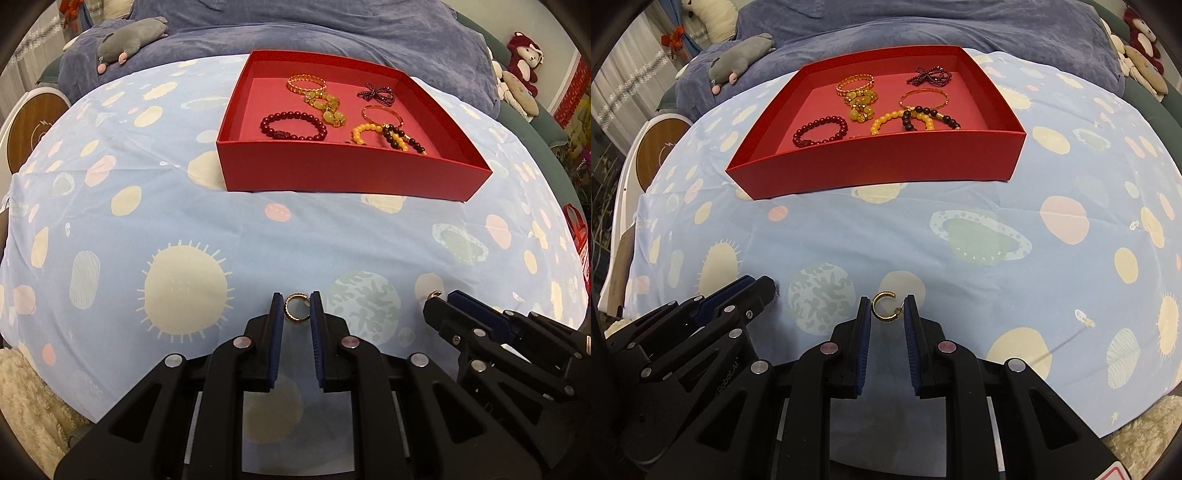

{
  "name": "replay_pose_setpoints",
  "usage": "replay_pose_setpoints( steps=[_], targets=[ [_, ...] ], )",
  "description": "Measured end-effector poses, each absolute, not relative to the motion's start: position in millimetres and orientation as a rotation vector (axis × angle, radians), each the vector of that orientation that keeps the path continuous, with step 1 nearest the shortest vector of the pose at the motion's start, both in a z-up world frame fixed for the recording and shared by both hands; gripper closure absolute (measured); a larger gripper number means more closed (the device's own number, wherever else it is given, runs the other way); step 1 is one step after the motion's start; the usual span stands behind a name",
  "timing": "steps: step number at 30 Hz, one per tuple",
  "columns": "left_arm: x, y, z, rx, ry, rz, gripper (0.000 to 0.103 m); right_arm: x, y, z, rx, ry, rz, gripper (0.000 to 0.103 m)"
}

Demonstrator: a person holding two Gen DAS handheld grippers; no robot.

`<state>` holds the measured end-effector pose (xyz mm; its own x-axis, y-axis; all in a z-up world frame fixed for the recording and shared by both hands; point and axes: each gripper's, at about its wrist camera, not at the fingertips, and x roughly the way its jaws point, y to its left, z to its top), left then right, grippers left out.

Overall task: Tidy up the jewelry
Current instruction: 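Carry both held earrings over the red box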

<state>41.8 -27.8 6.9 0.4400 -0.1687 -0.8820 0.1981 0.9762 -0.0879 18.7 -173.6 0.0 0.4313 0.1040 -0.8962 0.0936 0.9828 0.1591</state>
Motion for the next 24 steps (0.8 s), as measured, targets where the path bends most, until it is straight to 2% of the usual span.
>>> replay_pose_setpoints(
  steps=[12,24],
  targets=[
    [72.2,-32.5,55.8,0.013,0.996,-0.272,0.089,46.0,-177.1,52.0,0.172,1.018,0.012,0.086],
    [178.7,-61.5,100.7,0.025,0.881,-0.337,0.089,145.0,-201.7,95.2,0.152,0.901,0.013,0.086]
  ],
)
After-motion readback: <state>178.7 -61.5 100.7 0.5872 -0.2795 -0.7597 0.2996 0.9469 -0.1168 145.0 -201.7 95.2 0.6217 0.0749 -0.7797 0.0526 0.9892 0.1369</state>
